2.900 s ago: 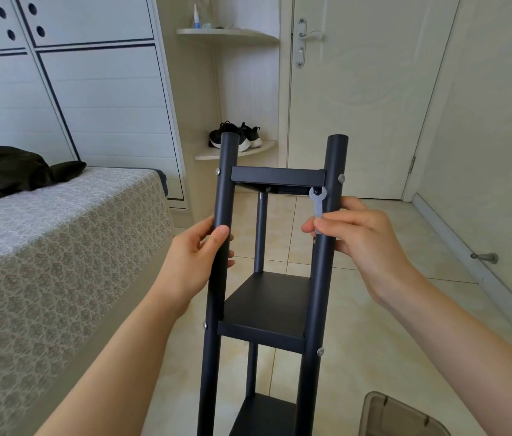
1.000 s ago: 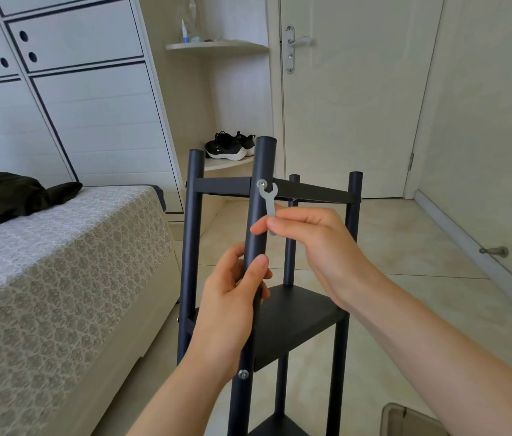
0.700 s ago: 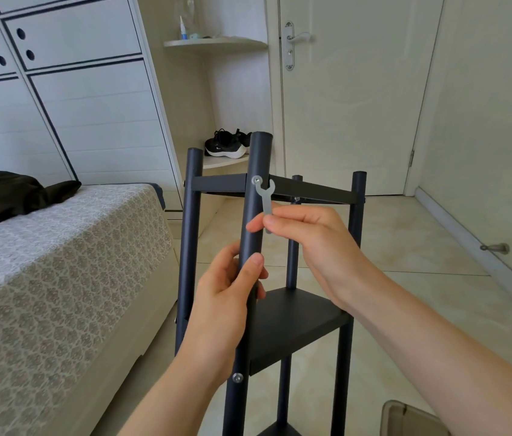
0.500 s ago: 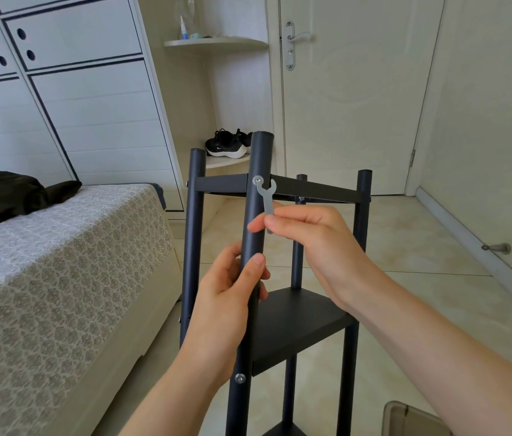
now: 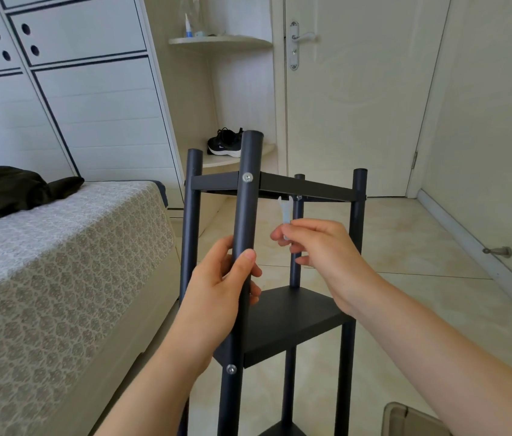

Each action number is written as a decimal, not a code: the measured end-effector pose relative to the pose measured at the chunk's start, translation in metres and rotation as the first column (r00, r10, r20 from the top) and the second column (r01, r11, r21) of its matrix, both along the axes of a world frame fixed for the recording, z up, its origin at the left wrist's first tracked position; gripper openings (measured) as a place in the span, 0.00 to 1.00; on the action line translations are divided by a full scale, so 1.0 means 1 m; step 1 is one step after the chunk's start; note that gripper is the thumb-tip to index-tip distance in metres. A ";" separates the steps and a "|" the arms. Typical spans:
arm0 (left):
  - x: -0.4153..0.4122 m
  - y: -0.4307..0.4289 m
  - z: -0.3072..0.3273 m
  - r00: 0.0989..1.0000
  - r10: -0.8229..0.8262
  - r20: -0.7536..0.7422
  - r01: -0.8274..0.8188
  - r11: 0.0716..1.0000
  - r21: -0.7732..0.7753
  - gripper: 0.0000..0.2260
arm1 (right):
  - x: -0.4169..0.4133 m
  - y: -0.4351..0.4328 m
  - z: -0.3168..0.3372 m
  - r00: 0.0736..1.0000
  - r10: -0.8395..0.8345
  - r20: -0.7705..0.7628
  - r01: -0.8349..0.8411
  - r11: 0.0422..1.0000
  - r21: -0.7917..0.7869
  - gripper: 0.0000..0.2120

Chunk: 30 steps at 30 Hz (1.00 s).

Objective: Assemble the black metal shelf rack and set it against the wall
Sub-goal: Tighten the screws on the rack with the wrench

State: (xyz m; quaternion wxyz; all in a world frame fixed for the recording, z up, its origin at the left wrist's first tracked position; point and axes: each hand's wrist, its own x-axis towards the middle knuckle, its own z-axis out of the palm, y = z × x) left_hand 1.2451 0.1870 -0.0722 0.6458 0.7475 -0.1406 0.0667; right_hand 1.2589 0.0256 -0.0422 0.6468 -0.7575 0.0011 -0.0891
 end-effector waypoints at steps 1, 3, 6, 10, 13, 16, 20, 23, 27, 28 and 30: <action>0.000 0.002 0.000 1.000 -0.006 0.000 0.006 1.000 0.007 0.09 | 0.002 0.001 -0.001 1.000 0.000 -0.011 0.000 1.000 -0.002 0.11; 0.001 0.005 0.001 1.000 -0.014 -0.005 0.014 1.000 0.015 0.09 | 0.005 0.007 -0.002 1.000 0.011 -0.022 -0.011 1.000 -0.005 0.12; 0.002 0.008 0.002 1.000 -0.018 -0.006 0.018 1.000 0.018 0.10 | 0.008 0.015 0.000 1.000 0.009 -0.012 -0.009 1.000 -0.010 0.11; 0.002 0.010 0.000 1.000 -0.003 0.010 0.002 1.000 0.026 0.08 | 0.011 0.025 0.004 0.999 -0.010 0.048 0.012 0.999 -0.030 0.12; 0.002 0.012 0.001 1.000 -0.008 0.015 0.008 1.000 0.029 0.10 | 0.014 0.032 0.008 0.994 -0.021 0.112 0.026 0.999 -0.045 0.13; 0.003 0.014 0.002 1.000 -0.003 0.030 0.002 1.000 0.020 0.15 | 0.018 0.039 0.013 0.983 -0.021 0.180 0.032 0.998 -0.058 0.16; 0.004 0.016 0.002 0.996 0.014 0.084 -0.016 0.999 0.029 0.18 | 0.022 0.041 0.013 0.973 -0.019 0.231 0.037 0.996 -0.076 0.15; 0.005 0.018 0.003 0.997 0.030 0.076 -0.030 1.000 0.000 0.17 | 0.025 0.041 0.009 0.974 -0.017 0.226 0.032 0.998 -0.062 0.12; 0.007 0.021 0.005 0.996 0.043 0.075 -0.043 0.999 0.000 0.17 | 0.026 0.042 0.008 0.974 -0.006 0.226 0.021 0.998 -0.064 0.11; 0.007 0.022 0.005 0.996 0.041 0.076 -0.041 0.999 0.003 0.17 | 0.026 0.043 0.008 0.974 -0.005 0.226 0.020 0.998 -0.064 0.11; 0.006 0.022 0.005 0.996 0.038 0.078 -0.039 0.999 0.010 0.17 | 0.026 0.043 0.008 0.974 0.004 0.227 0.010 0.998 -0.062 0.11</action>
